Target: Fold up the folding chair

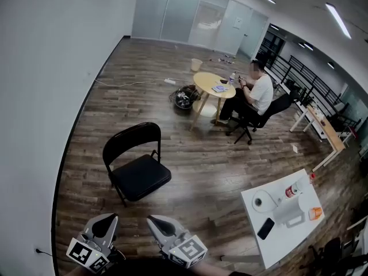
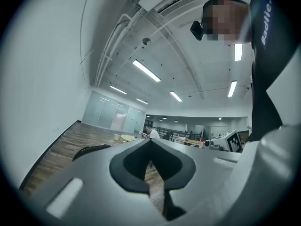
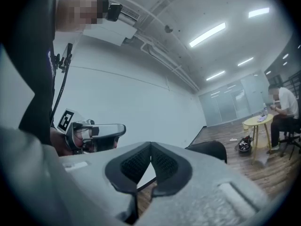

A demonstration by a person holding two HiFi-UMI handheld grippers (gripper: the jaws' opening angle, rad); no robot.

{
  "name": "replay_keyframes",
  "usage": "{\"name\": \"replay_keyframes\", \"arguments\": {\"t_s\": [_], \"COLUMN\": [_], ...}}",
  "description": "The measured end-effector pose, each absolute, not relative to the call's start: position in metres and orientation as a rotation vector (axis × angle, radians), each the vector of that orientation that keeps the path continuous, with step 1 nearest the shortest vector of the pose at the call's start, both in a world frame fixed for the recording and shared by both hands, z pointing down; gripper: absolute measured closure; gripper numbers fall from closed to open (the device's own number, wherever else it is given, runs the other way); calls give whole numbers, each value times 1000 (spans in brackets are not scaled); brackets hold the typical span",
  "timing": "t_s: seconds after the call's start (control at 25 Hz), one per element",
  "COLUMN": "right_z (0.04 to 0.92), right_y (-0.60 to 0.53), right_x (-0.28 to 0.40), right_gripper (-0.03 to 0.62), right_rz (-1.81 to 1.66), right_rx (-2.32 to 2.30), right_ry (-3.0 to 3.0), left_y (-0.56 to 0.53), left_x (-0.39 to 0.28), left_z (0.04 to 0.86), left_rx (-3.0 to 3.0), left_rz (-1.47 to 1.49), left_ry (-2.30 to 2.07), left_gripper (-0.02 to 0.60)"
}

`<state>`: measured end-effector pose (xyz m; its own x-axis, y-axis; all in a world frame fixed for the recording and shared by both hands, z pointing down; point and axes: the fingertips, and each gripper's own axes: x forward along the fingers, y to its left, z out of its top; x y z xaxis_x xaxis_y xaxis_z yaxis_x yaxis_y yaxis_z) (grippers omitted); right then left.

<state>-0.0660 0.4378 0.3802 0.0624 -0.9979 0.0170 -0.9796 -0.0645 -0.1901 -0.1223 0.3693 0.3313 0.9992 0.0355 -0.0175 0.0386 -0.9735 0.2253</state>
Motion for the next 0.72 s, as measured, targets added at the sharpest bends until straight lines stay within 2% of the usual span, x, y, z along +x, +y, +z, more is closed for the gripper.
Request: {"name": "replay_keyframes", "arguments": {"t_s": [0.72], "right_z": [373], "right_y": [381], "right_x": [-86], "right_gripper": [591], "right_rz": [-206], "right_rx": [-2331], "right_ry": [1995], "left_y": [276], "left_x": [-170], "left_z": [321], "left_rx": [3048], "left_rz": [-40], "left_ry": [19], "left_gripper": [578]}}
